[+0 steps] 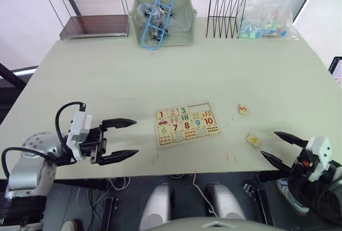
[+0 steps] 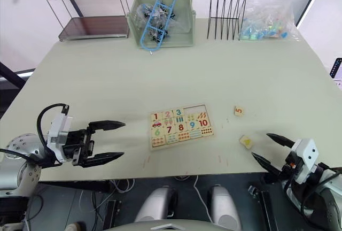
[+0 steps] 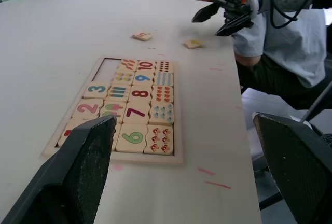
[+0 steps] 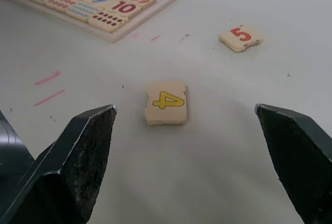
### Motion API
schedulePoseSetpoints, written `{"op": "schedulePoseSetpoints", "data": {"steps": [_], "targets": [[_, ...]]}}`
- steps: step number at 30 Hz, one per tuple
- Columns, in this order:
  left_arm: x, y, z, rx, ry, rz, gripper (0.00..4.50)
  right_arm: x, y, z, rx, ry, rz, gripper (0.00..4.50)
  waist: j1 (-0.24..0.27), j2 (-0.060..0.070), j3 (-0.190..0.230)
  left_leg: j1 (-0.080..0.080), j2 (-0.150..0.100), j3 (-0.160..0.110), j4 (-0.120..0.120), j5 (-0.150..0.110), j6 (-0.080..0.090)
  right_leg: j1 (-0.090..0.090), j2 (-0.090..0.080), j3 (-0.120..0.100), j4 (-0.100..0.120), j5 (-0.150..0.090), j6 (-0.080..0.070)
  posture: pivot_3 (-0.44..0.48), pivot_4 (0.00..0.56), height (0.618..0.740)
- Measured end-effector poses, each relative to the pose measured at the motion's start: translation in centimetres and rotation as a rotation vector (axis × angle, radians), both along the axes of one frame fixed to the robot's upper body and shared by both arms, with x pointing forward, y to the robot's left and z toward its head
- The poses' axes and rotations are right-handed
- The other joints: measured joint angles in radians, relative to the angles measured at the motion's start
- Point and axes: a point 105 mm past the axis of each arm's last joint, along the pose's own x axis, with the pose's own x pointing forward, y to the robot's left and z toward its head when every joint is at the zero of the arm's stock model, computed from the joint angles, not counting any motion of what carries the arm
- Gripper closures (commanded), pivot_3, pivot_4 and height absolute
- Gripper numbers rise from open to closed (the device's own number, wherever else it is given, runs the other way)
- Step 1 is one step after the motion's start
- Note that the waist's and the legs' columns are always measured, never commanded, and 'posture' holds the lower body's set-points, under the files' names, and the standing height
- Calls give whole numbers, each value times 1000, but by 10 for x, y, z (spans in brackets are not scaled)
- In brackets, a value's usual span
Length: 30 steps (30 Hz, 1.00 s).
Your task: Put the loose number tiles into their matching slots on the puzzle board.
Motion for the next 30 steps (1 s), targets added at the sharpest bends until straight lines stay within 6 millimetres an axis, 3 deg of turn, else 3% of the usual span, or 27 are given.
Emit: {"op": "schedulePoseSetpoints", "data": {"steps": [7,28,30], "targets": [[4,2,-4,58,17,-59,51,2,10,-12,-57,58,-3,0,0,0,0,0,0,0,0,0,0,0,0,0,0,0,0,0,150,740],[3,-2,-7,51,16,-105,51,16,33,-10,-104,153,-37,0,0,-1,0,-1,1,0,0,0,0,-1,0,0,0,0,0,0,150,740],[3,-3,-7,51,17,-106,0,16,33,-10,-106,157,-43,527,0,-1,0,-1,1,0,0,0,0,-1,0,0,0,0,0,0,150,740]]}}
